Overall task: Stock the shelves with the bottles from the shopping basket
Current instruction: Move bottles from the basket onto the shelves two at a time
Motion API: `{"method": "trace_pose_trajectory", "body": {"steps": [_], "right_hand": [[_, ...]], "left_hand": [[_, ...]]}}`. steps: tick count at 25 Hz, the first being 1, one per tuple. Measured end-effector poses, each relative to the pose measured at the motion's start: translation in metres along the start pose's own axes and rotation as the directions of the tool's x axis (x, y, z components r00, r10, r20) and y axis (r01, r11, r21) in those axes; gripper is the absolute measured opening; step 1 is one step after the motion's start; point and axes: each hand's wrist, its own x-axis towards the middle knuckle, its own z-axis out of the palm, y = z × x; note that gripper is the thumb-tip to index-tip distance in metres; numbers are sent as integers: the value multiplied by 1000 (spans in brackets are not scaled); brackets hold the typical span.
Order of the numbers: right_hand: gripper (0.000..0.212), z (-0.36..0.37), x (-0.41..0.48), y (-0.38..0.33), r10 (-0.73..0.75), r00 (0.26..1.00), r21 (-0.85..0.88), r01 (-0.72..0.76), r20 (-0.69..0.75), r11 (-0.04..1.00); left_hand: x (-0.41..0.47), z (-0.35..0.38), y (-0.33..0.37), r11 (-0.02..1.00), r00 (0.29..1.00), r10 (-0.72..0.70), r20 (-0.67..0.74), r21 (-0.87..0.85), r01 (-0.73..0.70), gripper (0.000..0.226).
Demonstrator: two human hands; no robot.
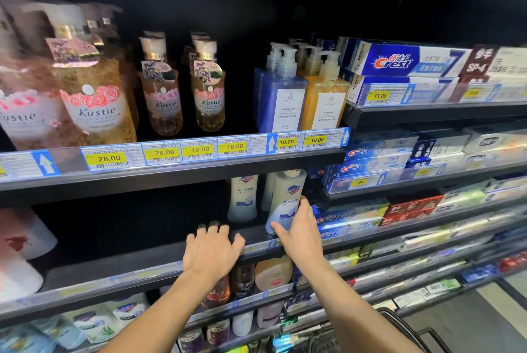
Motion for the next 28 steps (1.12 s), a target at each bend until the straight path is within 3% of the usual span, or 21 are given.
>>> {"method": "trace_pose_trajectory", "body": {"steps": [3,7,12,15,21,28], "right_hand": [[93,-7,-12,2,-34,999,-135,33,-7,990],[82,-17,-42,15,-117,993,-444,113,18,889],[90,-33,-78,40,-32,996,-628,76,80,774],[80,-46,-86,61,-7,994,-670,77,107,738],[78,-81,-95,127,-18,994,-635,85,112,768],[80,-151,-98,265,-8,985,-562,106,174,821]], "left_hand": [[0,-2,0,1000,1000,16,20,-4,-16,59],[-2,-3,-4,997,997,71,40,-15,-70,59],[-7,-1,6,991,991,135,13,13,-135,60],[-31,2,36,969,966,247,-73,35,-245,64],[-81,11,121,952,956,291,-19,102,-288,77],[-121,43,275,948,954,281,100,124,-293,74]]}}
